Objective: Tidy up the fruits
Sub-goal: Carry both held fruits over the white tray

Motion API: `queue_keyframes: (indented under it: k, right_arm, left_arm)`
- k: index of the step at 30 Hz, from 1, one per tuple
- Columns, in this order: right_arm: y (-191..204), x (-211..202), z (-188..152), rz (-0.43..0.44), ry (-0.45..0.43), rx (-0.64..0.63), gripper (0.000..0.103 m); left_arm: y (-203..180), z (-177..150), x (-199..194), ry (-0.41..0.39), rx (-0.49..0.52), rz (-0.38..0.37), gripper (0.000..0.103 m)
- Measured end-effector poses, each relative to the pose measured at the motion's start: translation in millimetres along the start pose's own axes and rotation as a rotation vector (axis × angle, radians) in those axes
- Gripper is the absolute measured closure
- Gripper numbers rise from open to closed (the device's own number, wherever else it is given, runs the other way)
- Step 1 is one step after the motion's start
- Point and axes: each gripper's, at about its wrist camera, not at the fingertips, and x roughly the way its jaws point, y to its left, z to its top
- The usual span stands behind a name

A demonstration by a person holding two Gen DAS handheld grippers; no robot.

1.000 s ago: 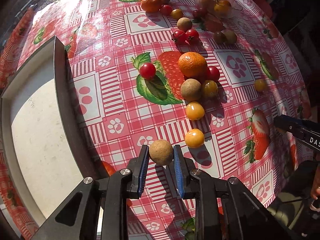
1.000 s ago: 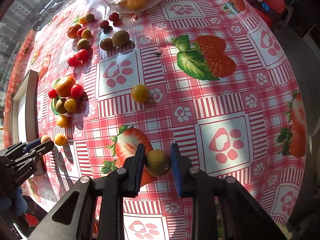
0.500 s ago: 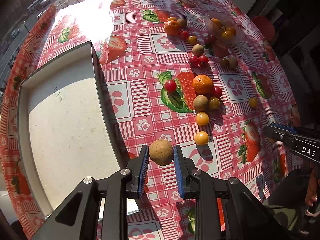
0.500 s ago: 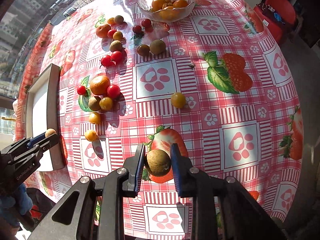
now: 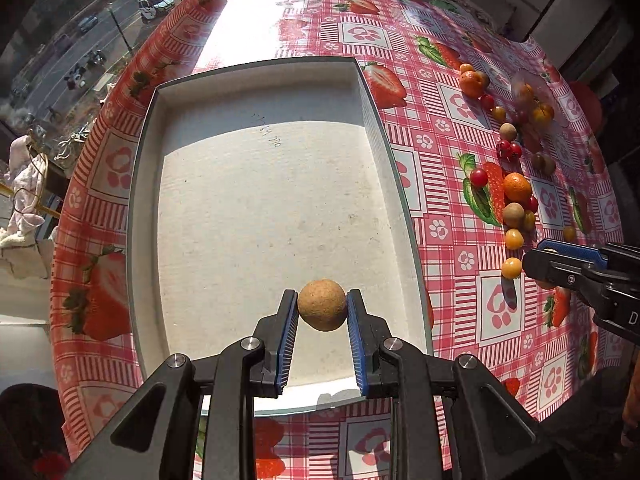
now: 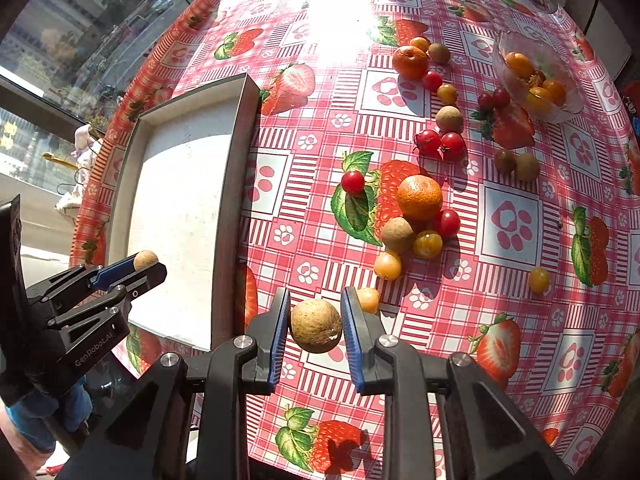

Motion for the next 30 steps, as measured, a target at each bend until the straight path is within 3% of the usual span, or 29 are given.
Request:
queue_keyframes:
  k: [11, 25, 27, 30]
  right_arm:
    - [96.5, 56.6, 14.6, 0.061, 0.097, -0.159, 0.075]
    - [133.3, 117.1, 13.6, 0.011, 0.209, -0.217, 0.074]
    - [134.7, 120.7, 12.9, 0.011, 0.216, -0.217, 0.070]
    - [133.3, 123.9, 14.3, 0.008, 0.216, -0.232, 0.053]
  left_arm:
    - [44.9, -17.9, 30.3, 0.035, -0.023, 0.092, 0.077]
    - [39.3, -26.6, 50.3, 0.053, -0.001, 0.113, 0.076]
    - [36.5, -28.3, 47.9, 0.055, 0.001, 0.114, 0.076]
    - [36.1, -28.5, 48.8, 0.059, 0.003, 0.109, 0.074]
